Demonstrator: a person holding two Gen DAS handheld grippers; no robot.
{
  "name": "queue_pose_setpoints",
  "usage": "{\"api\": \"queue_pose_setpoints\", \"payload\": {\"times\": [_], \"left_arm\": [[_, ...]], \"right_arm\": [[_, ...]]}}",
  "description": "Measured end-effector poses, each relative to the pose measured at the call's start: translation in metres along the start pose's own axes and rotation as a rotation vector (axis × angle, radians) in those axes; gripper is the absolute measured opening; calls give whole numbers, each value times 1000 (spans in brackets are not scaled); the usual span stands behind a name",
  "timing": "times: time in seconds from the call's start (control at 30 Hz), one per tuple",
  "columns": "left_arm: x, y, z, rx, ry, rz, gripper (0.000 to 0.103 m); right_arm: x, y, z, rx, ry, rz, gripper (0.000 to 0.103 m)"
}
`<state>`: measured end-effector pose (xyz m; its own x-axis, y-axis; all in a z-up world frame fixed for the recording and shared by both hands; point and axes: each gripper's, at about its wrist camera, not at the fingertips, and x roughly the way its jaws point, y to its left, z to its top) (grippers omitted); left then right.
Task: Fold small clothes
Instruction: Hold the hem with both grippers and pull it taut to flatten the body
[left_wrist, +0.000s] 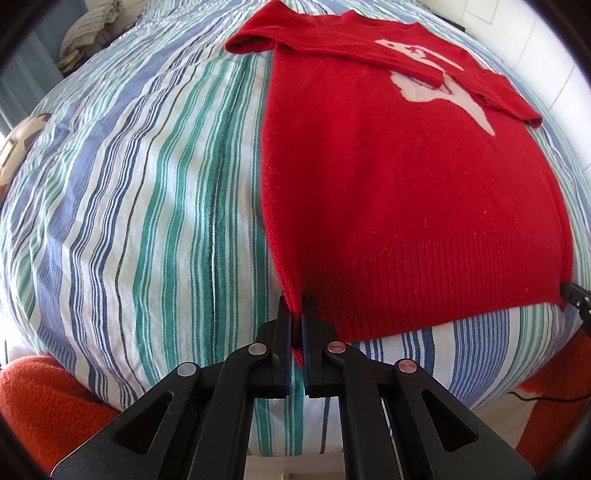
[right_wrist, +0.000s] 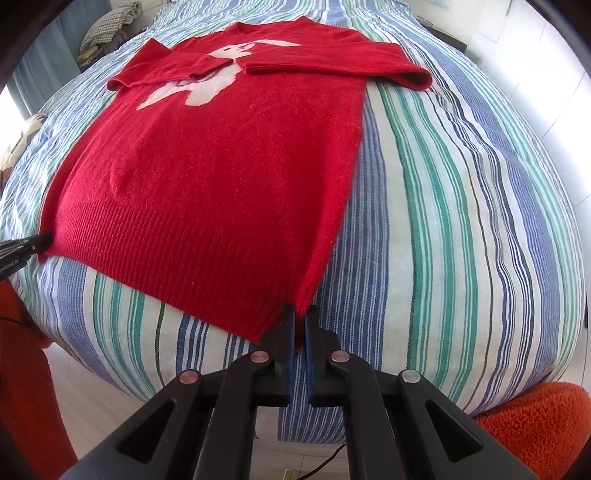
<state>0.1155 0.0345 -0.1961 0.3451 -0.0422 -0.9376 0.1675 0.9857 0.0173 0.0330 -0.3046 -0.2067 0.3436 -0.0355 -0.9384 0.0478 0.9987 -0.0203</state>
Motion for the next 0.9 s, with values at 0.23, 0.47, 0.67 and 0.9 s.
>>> {"api": "queue_pose_setpoints", "payload": {"times": [0.23, 0.47, 0.67, 0.9], "left_arm": [[5, -7, 2, 10, 18, 34, 3], [7, -14, 3, 18, 19, 52, 3], [7, -19, 2, 25, 18, 55, 3], [7, -18, 2, 28, 17, 55, 3]], "right_arm": [[7, -8, 1, 55, 27, 17, 3], [6, -13, -2, 55, 15, 29, 3], [5, -12, -1, 49, 17, 21, 3], [6, -8, 1, 43, 18, 15, 3]]}}
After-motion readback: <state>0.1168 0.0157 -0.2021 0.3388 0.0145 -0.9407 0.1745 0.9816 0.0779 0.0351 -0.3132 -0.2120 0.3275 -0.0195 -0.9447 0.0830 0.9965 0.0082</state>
